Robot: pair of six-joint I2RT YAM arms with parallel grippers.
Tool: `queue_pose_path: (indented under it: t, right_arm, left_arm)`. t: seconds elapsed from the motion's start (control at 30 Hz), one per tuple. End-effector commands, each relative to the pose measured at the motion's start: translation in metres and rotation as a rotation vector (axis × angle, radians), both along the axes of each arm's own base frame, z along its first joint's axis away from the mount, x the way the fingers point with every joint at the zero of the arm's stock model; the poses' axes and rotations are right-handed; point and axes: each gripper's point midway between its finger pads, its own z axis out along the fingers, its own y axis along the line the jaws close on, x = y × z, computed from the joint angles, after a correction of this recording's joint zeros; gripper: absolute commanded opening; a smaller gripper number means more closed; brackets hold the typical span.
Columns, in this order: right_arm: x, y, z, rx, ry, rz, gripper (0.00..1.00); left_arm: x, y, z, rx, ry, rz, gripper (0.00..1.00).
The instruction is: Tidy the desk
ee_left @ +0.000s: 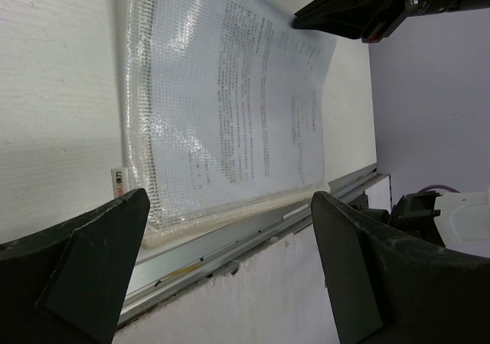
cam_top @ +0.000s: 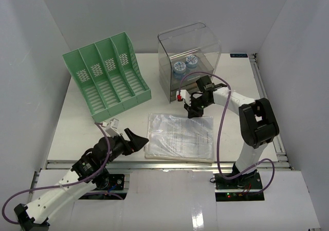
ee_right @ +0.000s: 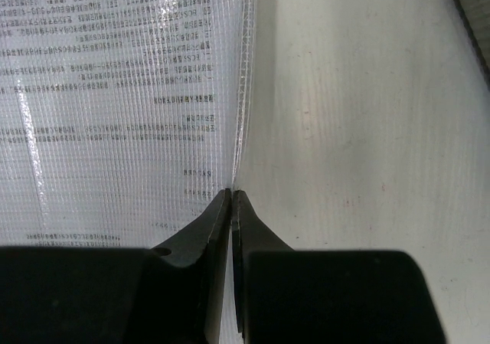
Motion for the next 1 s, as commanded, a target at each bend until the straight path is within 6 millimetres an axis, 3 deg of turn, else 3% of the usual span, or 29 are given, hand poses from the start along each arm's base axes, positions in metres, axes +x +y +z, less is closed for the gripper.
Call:
queue_pose_path:
  t: [0.0,0.2,0.53,0.7,0.97]
  right_arm:
    - [0.031,0.003,0.01,0.017,-0.061,-0.052,0.08]
    - [0.016,0.011,0.032,0.116,-0.105,0.019,0.08]
    - [-0.003,0.014,0.07,0.217,-0.194,0.071,0.08]
    - [-0.01,0.014,0.074,0.234,-0.203,0.085,0.08]
    - [-0.016,0.013,0.072,0.242,-0.2,0.098,0.08]
  left_arm:
    - [0.002,0.0,0.005,0.015,-0.009,-0.002,0.98]
    - [0.014,0.0,0.004,0.102,-0.062,-0.001,0.98]
    - [0.058,-0.014,0.032,0.194,-0.32,0.017,0.98]
    - [0.075,-0.027,0.031,0.233,-0.358,-0.006,0.98]
    - [0.102,-0.021,0.026,0.216,-0.388,-0.015,0.98]
